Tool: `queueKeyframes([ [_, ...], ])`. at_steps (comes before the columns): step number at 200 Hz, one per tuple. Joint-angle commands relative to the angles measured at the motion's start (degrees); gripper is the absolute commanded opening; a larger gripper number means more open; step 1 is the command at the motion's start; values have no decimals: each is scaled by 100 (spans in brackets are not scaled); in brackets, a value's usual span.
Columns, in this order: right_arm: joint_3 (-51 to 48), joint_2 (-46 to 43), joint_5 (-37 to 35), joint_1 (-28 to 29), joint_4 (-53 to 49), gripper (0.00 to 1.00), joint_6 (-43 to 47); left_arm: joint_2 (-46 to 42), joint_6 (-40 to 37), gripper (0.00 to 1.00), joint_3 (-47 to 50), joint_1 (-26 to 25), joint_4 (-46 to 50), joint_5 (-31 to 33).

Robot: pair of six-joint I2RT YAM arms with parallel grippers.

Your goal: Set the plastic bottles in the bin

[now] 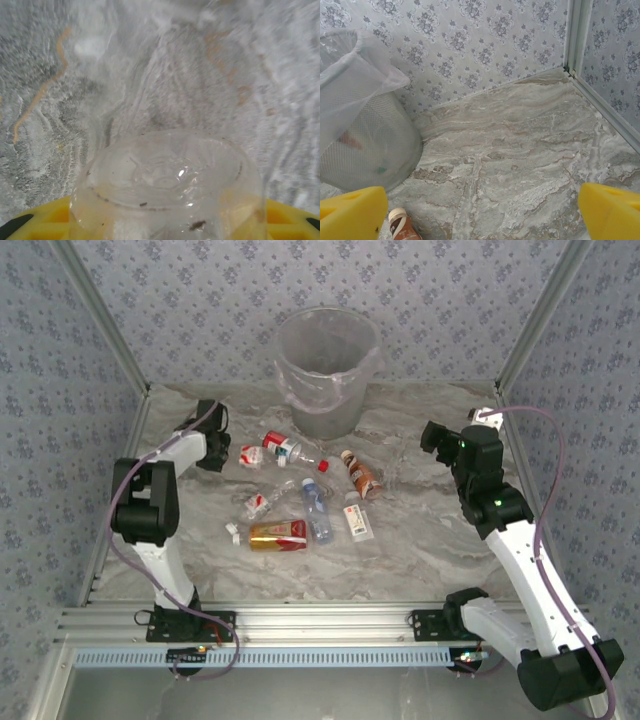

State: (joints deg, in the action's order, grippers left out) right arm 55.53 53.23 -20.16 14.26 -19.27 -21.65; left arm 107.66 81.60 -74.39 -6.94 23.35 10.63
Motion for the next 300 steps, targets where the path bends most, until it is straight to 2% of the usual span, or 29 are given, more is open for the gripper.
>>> queueKeyframes([
  [1, 135, -43, 4, -29, -152, 100, -94, -542, 585, 39, 63, 52, 158, 413],
  [102, 204, 164, 275, -43, -139, 100, -208, -1694, -442, 32, 115, 59, -276, 461],
  [141, 214, 179, 329, -38, -143, 100, -240, -2056, -626, 29, 66, 37, -461, 88],
  [238, -42, 220, 446, -38, 82, 100, -516, -2501, -957, 26, -742, -472, -803, -425],
  [300, 0, 272, 608, -29, 108, 100, -592, -2402, -857, 26, -1425, -676, -1662, -925],
])
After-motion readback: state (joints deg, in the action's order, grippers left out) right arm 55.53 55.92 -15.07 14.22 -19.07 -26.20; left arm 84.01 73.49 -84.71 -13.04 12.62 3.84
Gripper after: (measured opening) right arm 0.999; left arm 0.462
